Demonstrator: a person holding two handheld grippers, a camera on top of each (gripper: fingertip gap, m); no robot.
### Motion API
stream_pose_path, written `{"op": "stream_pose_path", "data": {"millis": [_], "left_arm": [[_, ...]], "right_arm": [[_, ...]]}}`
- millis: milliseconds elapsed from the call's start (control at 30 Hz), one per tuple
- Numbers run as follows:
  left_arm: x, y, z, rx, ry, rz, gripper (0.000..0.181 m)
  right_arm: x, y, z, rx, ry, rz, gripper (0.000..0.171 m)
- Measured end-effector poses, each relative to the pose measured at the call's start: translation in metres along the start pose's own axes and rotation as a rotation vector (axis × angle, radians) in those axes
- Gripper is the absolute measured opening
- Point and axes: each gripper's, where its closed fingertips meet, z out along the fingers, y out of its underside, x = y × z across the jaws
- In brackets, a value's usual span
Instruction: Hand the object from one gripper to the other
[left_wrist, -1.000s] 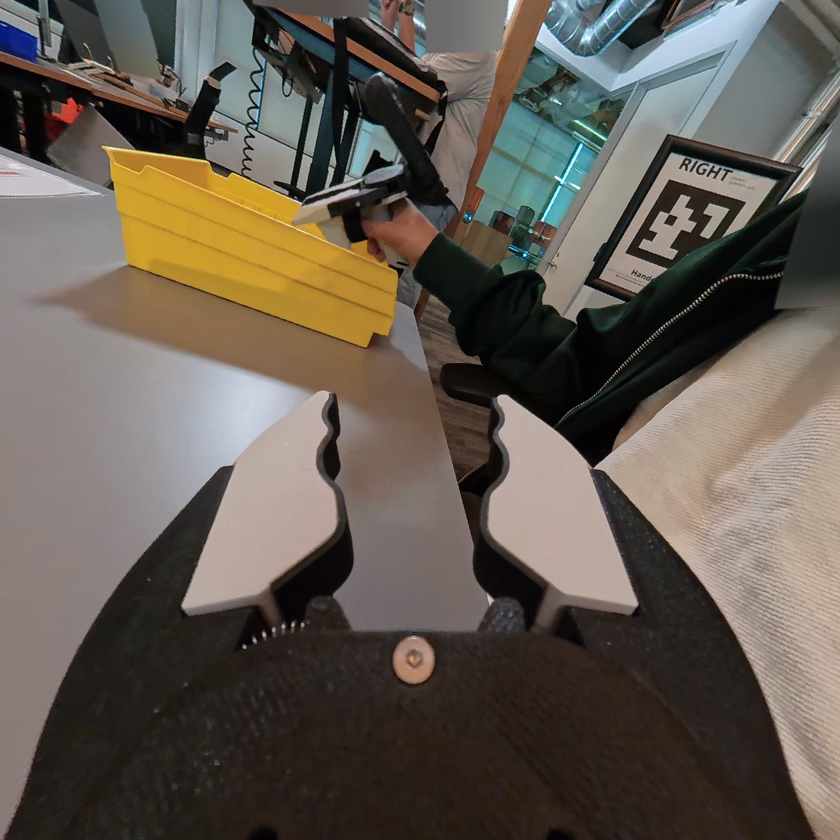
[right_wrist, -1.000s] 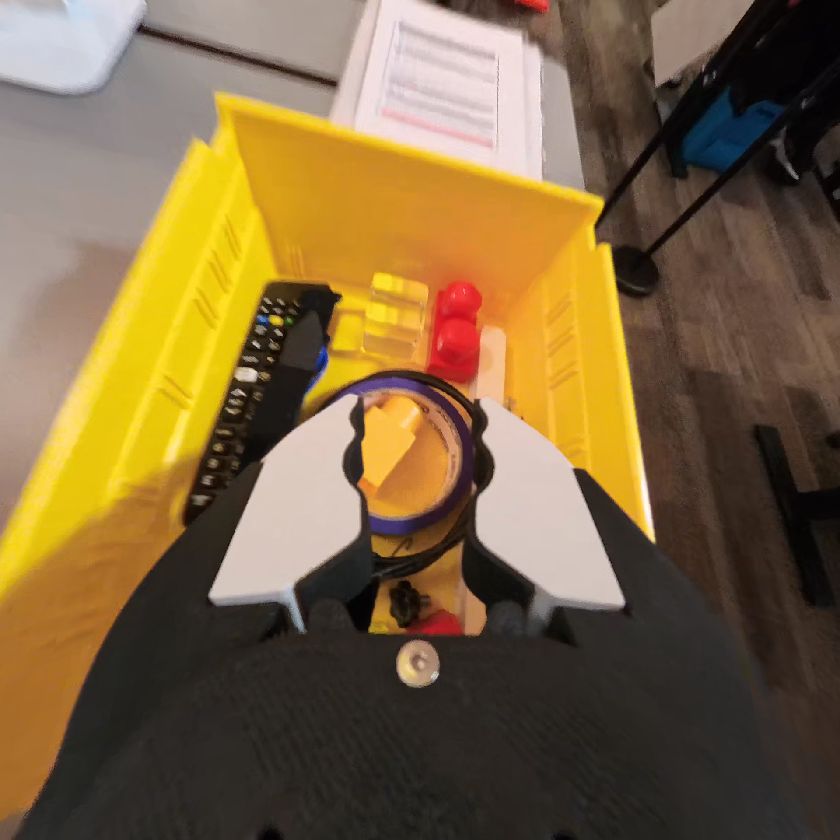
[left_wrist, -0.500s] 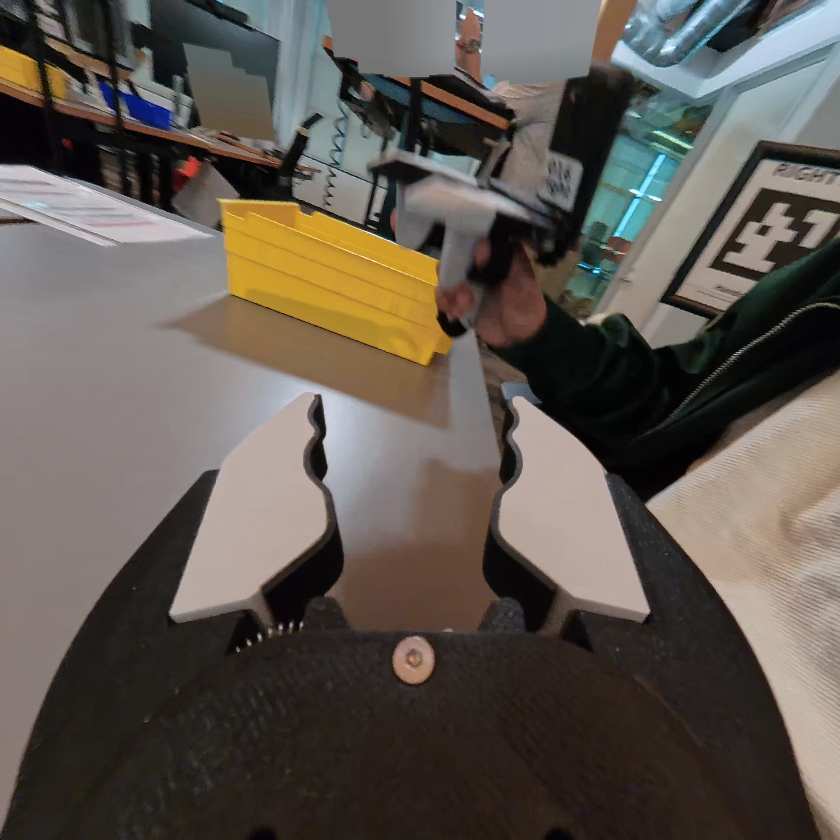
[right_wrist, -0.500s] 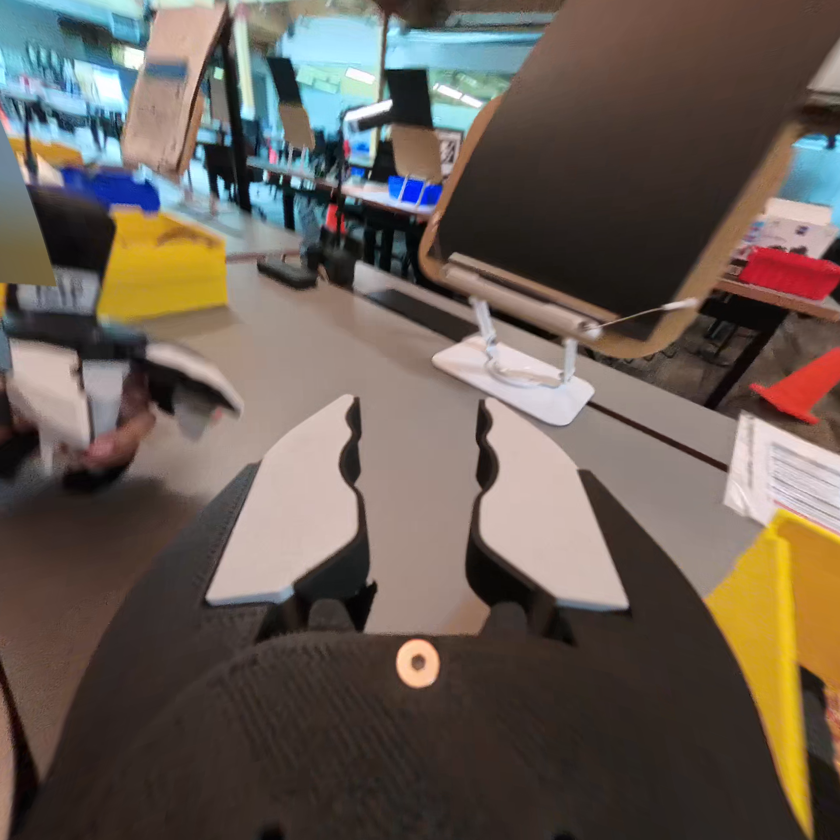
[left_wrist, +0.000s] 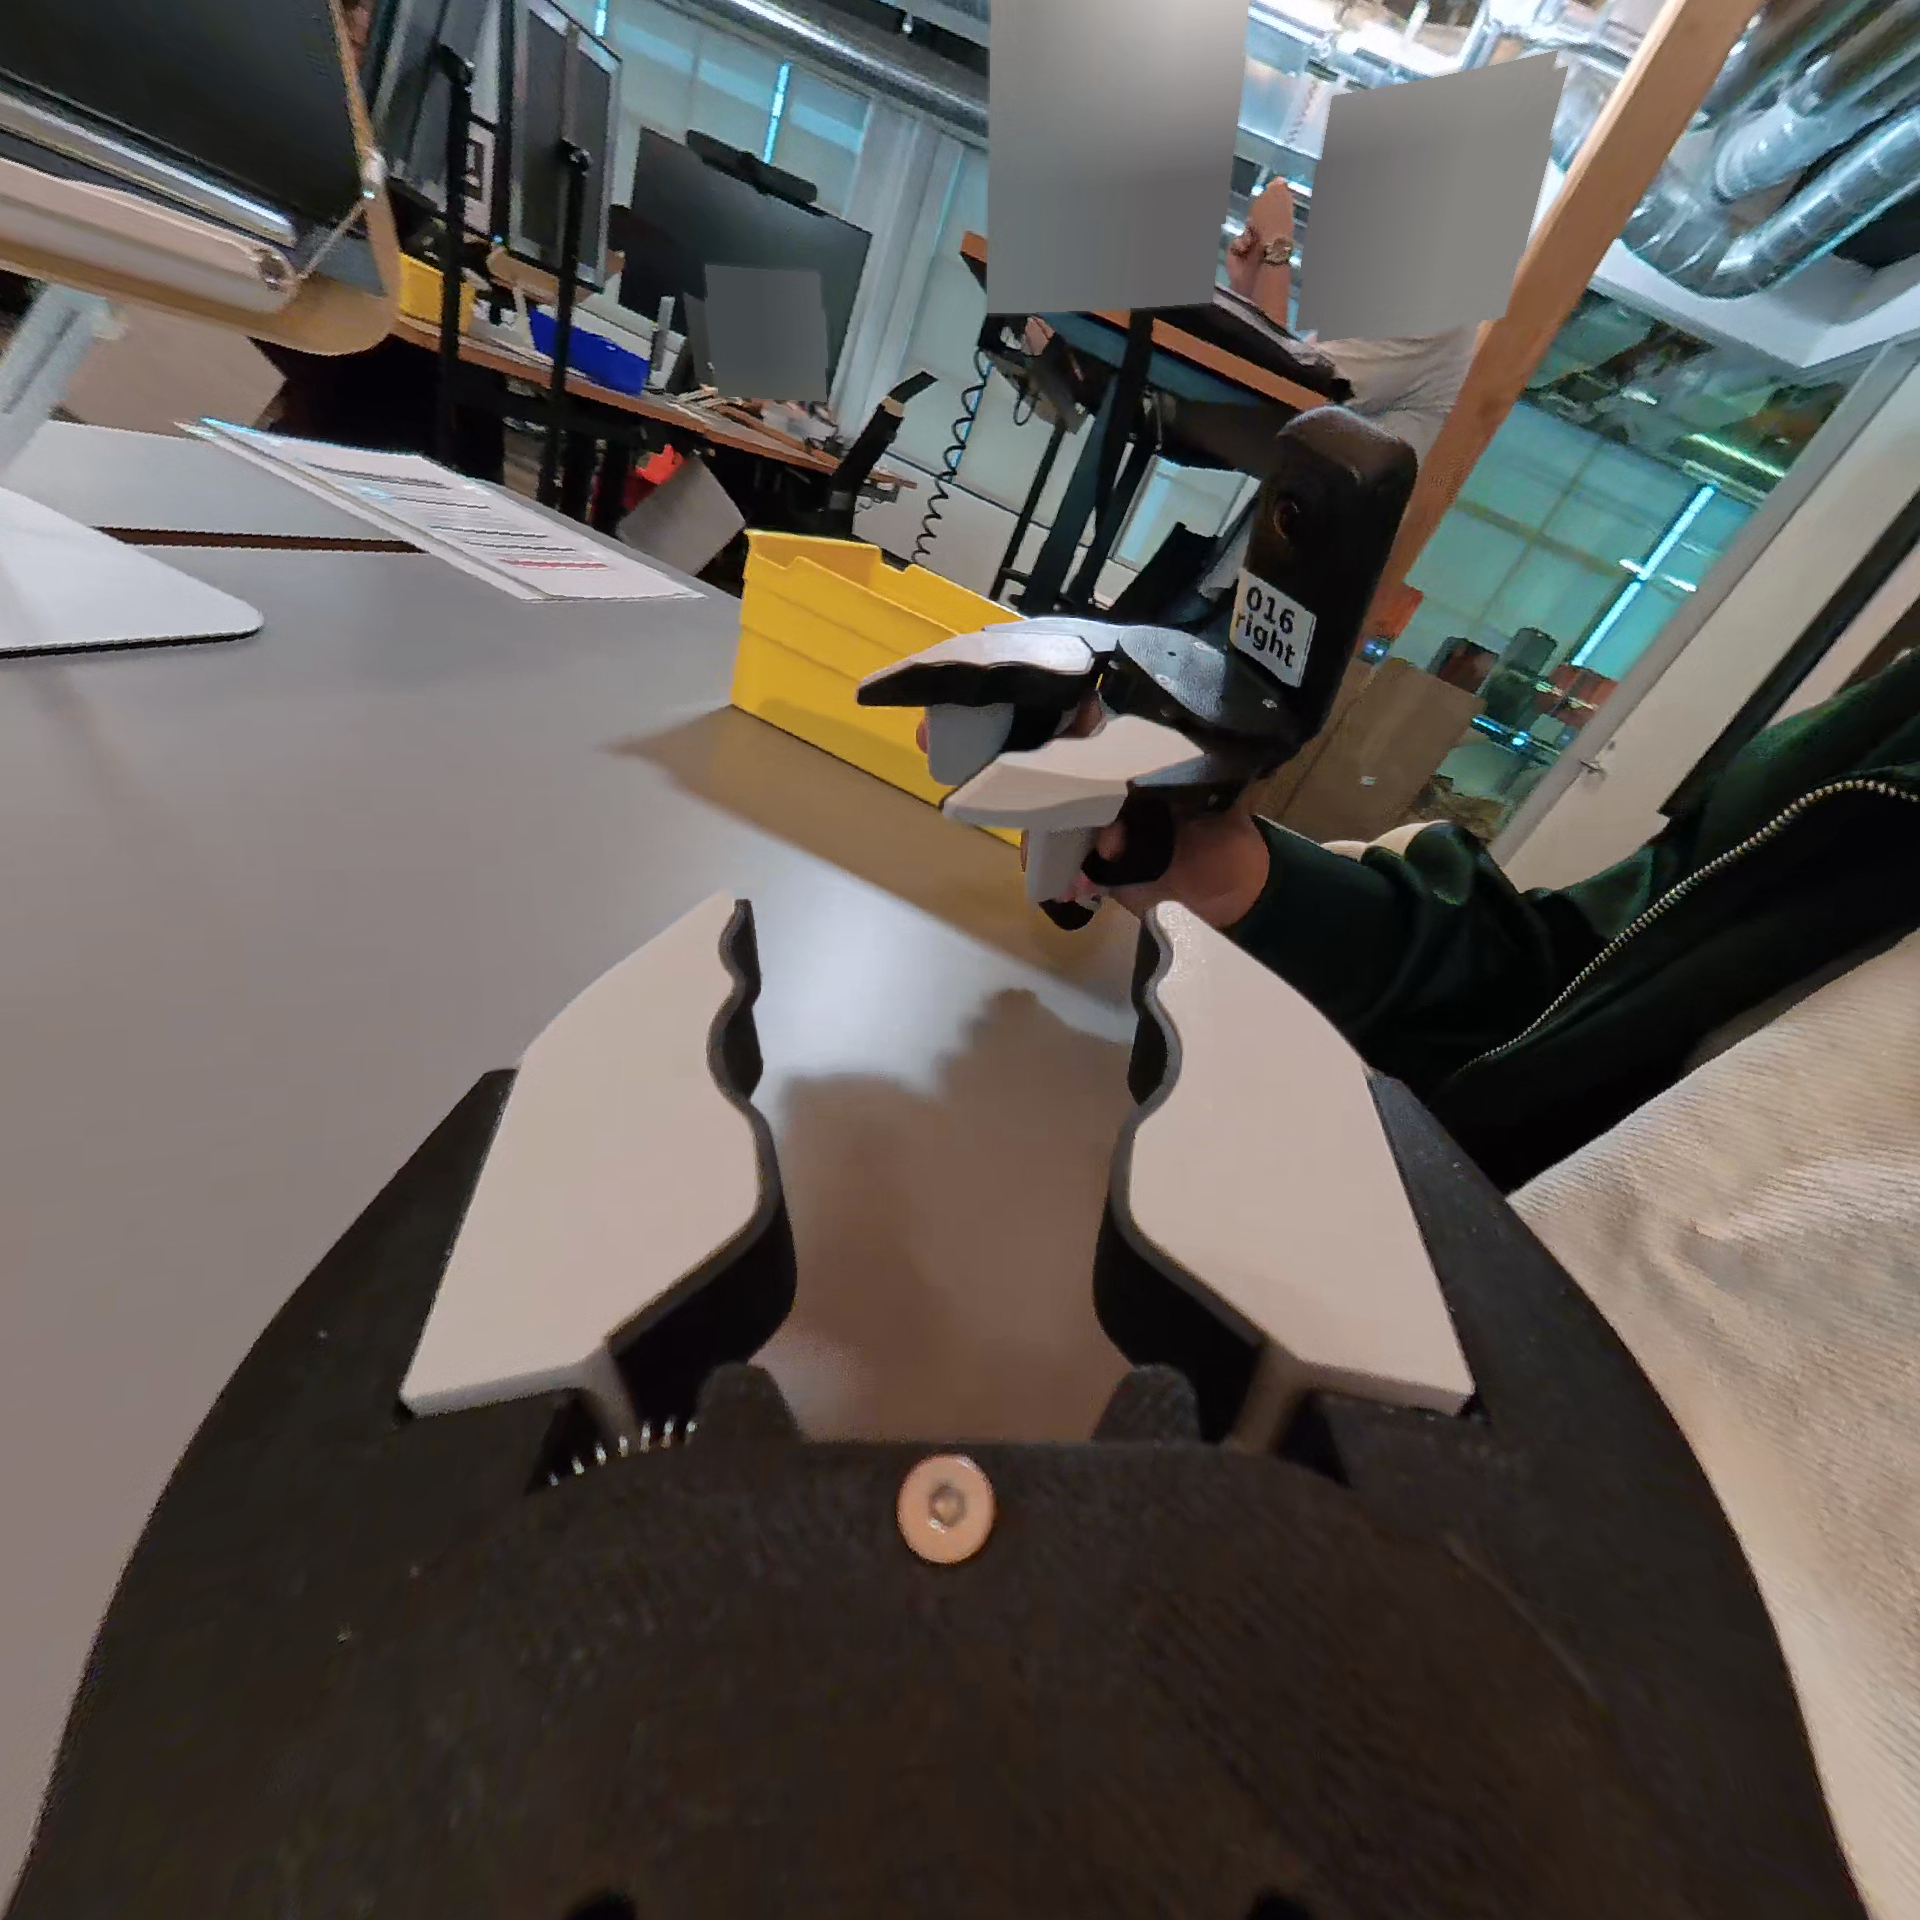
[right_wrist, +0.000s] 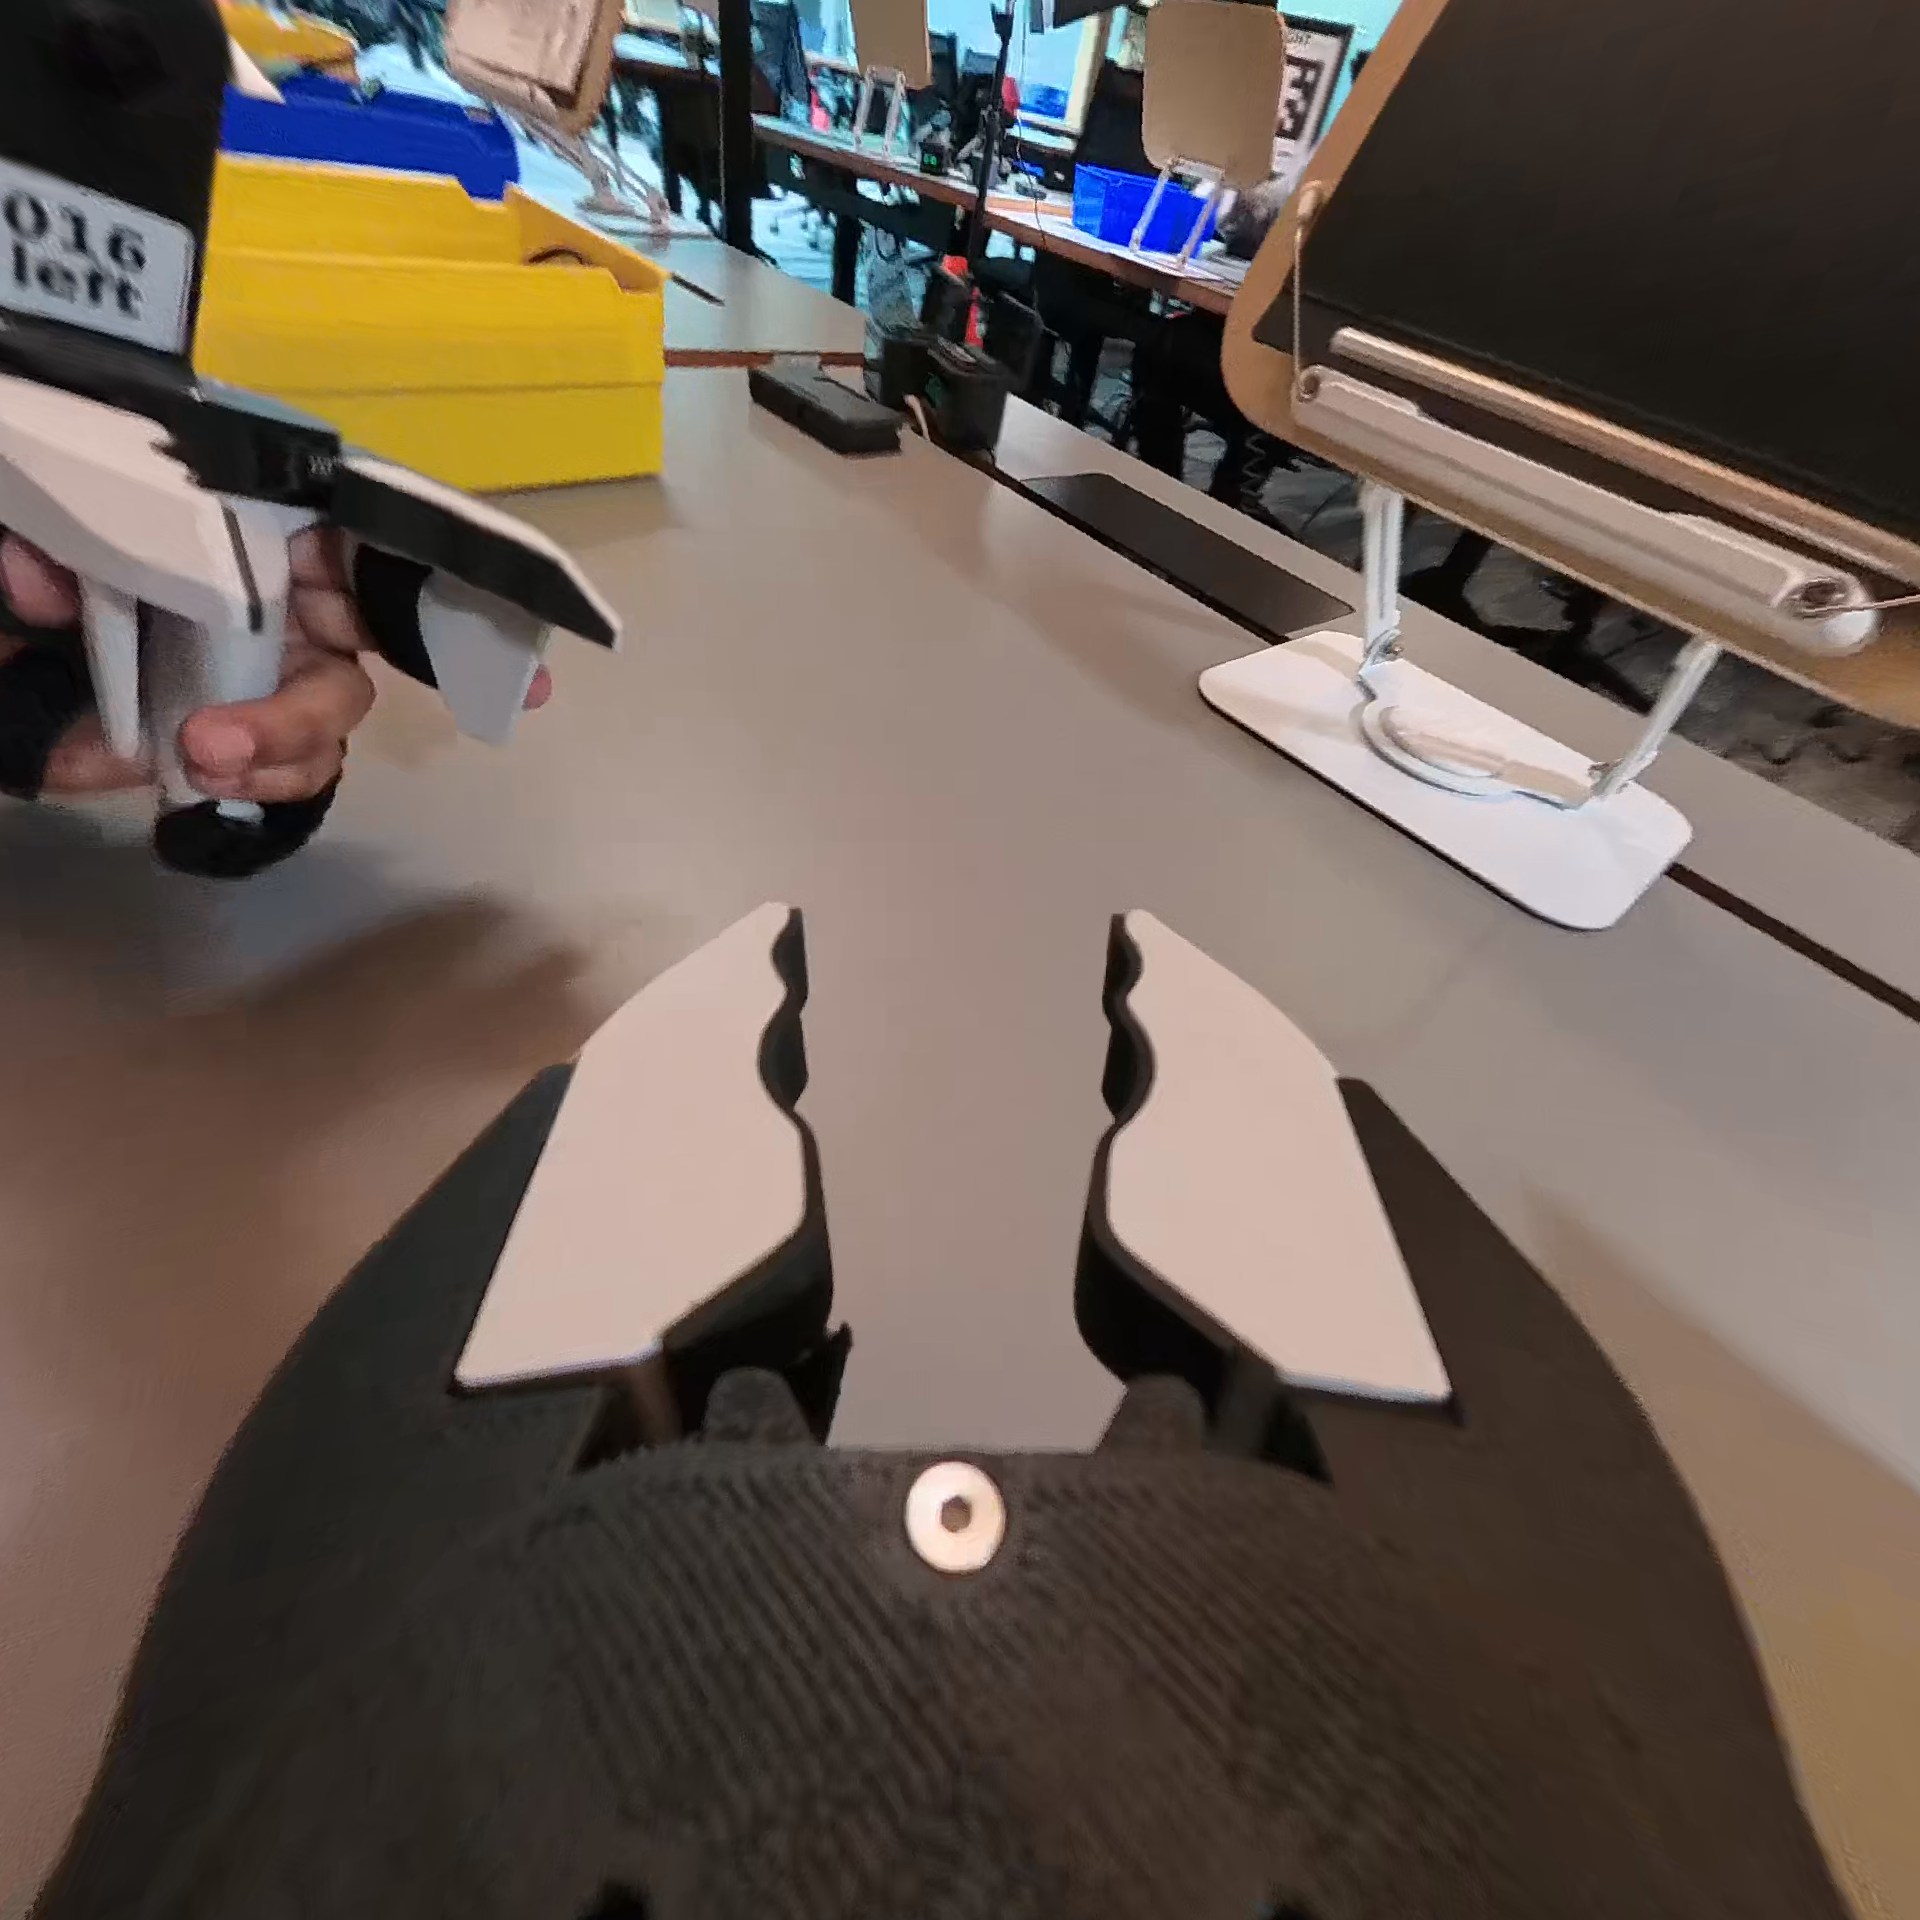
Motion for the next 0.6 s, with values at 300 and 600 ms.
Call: {"op": "stream_pose_path", "data": {"millis": [300,600], "left_arm": [[-0.010,-0.060,-0.084,0.145,-0.282,0.167,0.036],[-0.109,-0.183,-0.370,-0.025,-1.143,0.523,0.008]], "right_arm": [[-0.012,-0.014,0.032,0.069,-0.168,0.142,0.048],[-0.016,-0.016,0.044,0.077,-0.219,0.168,0.045]]}}
